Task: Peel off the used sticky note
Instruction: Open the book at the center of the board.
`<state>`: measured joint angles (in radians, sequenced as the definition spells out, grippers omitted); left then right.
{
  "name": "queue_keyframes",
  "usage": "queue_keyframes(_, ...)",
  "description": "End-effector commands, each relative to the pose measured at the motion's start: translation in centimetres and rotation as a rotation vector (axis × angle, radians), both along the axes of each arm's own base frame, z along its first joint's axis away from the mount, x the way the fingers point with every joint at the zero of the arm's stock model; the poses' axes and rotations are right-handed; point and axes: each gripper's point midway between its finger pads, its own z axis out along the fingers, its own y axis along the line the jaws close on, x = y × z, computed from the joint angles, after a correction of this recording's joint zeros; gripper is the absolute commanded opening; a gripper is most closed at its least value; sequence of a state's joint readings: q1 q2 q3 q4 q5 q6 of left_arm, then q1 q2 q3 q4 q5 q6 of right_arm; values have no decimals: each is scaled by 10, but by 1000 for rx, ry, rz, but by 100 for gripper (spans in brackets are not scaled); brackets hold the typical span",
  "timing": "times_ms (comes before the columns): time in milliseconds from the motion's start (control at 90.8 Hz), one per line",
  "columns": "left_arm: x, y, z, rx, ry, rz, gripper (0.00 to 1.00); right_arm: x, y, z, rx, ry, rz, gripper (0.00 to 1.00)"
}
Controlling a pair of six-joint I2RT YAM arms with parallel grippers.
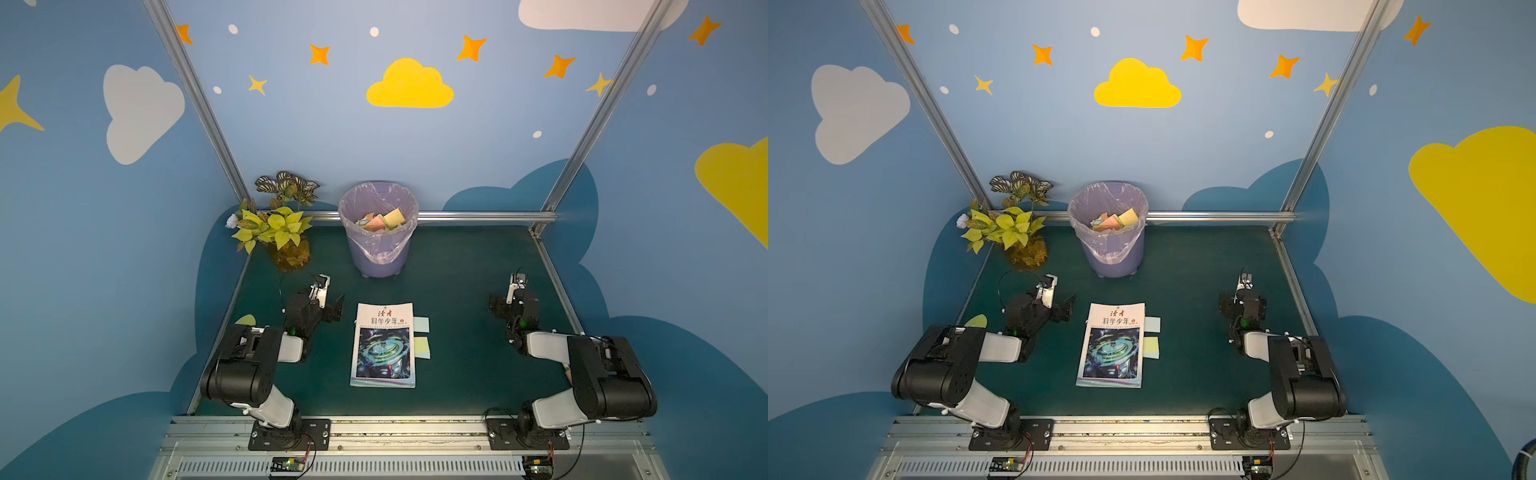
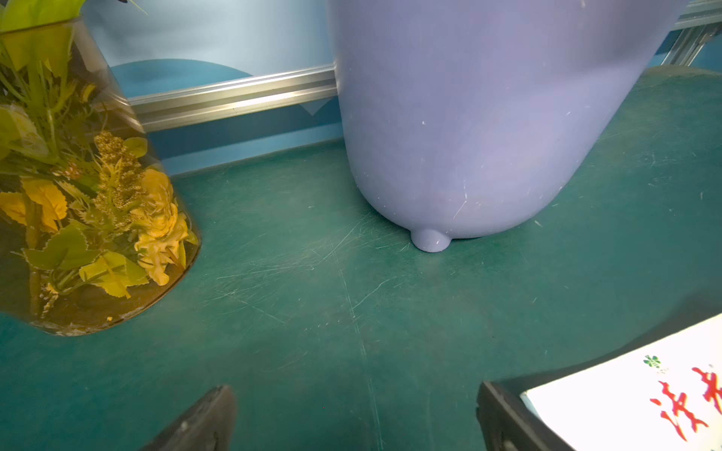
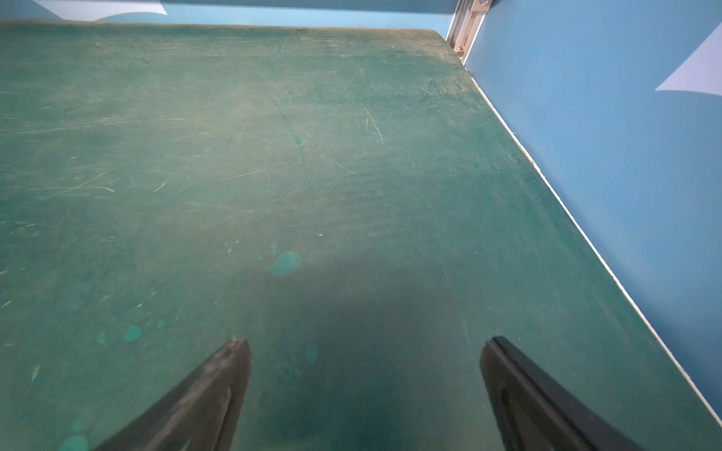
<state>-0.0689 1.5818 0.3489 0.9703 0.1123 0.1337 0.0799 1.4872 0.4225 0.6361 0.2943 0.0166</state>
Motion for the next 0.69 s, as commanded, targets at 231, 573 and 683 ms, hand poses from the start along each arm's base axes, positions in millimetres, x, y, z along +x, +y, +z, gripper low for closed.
queue_keyframes(231,2,2,4,0,-7,7,100,8,-1,16,3,-40,1,98)
queue_keyframes(573,2,1,4,-1,-8,6,100,9,-4,16,22,-43,1,98)
queue_keyframes(683,0,0,16,-2,-24,-9,100,8,-8,21,5,-55,-30,98)
